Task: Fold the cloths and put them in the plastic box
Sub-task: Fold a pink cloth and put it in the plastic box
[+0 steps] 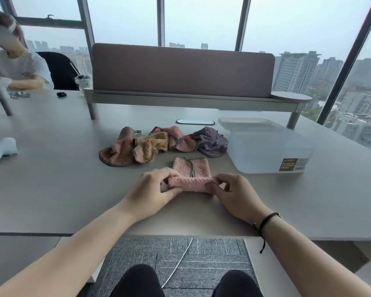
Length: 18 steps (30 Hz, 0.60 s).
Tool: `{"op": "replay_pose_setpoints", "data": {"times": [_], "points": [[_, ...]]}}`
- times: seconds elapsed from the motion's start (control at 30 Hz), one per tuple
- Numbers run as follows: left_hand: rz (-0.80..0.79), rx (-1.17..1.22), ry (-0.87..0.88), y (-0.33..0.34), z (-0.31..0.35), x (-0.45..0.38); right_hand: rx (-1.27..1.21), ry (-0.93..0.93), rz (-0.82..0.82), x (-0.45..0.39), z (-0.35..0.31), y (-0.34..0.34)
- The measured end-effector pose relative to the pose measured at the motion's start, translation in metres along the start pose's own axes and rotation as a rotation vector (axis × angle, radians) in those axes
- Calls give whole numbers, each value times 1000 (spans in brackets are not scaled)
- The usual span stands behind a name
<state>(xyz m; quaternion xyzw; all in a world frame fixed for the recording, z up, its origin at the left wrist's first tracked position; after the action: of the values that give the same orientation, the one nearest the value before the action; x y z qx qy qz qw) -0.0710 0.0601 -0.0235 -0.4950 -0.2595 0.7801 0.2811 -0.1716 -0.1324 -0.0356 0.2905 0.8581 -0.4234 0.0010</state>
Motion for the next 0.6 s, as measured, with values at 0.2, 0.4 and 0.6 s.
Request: {"op": "replay_pose_setpoints", "data": {"times": [0.2, 0.4, 0.6], "points": [[66, 105, -278, 8, -38, -14, -167, 186, 13, -28, 11, 4], [46, 3, -293, 19, -40, -23, 71, 253, 103, -29, 11, 8], [35, -188, -220, 14, -29, -22, 268, 210, 137, -30, 2, 11]]}}
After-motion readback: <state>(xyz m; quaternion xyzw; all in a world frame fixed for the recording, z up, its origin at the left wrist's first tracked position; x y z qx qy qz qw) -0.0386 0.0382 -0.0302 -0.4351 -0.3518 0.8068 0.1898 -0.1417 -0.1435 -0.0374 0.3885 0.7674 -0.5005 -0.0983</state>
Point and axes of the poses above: each hand's wrist, its own x-axis away from the middle knuckle, its own y-axis out of the palm, z = x × y, the point moved 7 cm from there along -x, towards the middle knuckle, and after that the axes turned 12 degrees about y, right-handed, at the moved point
